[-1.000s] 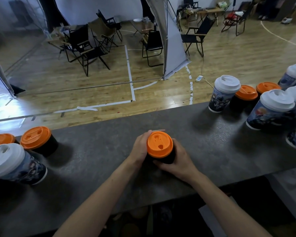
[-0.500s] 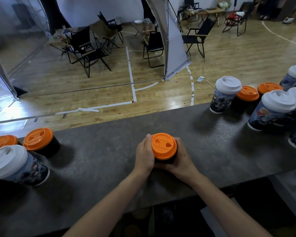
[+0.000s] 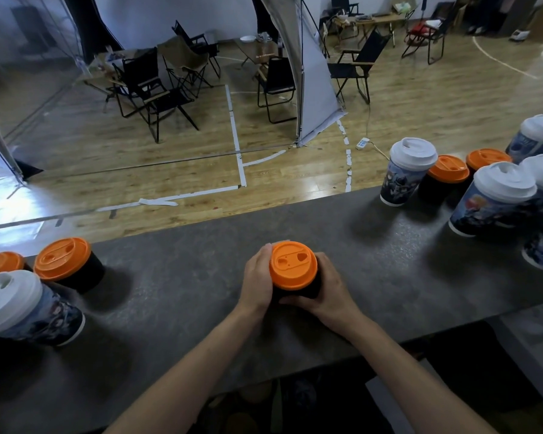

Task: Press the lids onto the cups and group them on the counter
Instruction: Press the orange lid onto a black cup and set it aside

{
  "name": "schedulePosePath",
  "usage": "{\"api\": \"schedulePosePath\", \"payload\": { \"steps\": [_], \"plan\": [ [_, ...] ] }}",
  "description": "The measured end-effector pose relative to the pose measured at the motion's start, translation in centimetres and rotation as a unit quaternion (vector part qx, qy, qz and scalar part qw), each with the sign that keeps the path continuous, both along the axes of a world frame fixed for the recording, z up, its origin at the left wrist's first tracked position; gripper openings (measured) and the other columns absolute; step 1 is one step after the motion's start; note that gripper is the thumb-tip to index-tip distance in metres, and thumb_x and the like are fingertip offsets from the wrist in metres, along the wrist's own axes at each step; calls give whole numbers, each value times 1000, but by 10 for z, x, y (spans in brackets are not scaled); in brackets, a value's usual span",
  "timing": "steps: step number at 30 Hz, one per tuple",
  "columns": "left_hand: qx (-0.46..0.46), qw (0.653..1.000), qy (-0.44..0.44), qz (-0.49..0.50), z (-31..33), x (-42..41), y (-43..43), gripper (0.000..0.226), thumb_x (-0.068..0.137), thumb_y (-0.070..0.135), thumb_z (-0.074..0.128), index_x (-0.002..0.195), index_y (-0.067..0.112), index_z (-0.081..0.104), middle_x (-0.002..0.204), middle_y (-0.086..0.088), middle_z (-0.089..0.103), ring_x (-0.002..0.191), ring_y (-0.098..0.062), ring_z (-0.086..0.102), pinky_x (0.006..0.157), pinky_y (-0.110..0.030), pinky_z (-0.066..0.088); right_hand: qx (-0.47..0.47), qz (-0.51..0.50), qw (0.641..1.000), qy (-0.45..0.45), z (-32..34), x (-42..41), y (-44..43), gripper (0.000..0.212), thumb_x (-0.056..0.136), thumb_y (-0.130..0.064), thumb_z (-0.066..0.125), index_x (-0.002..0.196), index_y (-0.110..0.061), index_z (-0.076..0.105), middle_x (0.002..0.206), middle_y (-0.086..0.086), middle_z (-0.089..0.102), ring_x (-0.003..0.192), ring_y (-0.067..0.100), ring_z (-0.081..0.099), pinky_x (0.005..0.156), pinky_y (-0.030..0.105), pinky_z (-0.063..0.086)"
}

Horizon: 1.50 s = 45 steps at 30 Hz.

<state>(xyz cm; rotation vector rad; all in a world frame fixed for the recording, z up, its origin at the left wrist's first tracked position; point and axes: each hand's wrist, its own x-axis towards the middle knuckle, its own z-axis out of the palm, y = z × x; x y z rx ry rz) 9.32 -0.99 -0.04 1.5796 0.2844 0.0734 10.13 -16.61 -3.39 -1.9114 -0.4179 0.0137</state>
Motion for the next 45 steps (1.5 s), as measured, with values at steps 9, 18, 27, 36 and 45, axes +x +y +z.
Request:
{"api": "schedulePosePath", "payload": {
  "steps": [9,18,27,36,45],
  "plan": [
    [18,997,4,75,-3,-5,-7,48,111,31,35,98,0,69,93,-8,72,87,-15,67,79,-19,49,-15,-9,1000,3,-2,0,4,86,55,-56,93,126,-31,52,123,-17,62,115,-2,60,95,17,48],
    [-9,1000,2,19,8,-2,2,47,111,26,32,101,10,75,96,2,76,86,1,70,74,-9,49,-31,11,999,-11,-2,-1,3,83,64,-36,97,131,-28,50,126,-15,59,118,-5,56,98,13,44],
    [-31,998,41,-27,14,5,15,53,111,32,32,107,7,78,101,-6,79,97,-10,72,90,-18,49,-63,18,998,-13,-4,0,3,70,68,-60,83,124,-29,54,120,-10,62,113,3,60,95,27,50],
    [-64,997,27,-16,11,-5,9,52,110,33,34,85,4,69,82,-2,74,73,-1,69,69,-7,49,-55,27,998,-25,0,-1,3,75,68,-60,84,130,-37,49,127,-12,60,120,-1,56,102,26,47],
    [-86,995,16,40,0,-11,0,56,110,37,34,87,2,70,81,-5,74,77,-6,69,74,-13,51,-49,15,998,-23,-2,1,4,77,62,-62,87,125,-39,51,123,-15,62,116,1,59,100,29,50]
  ]
}}
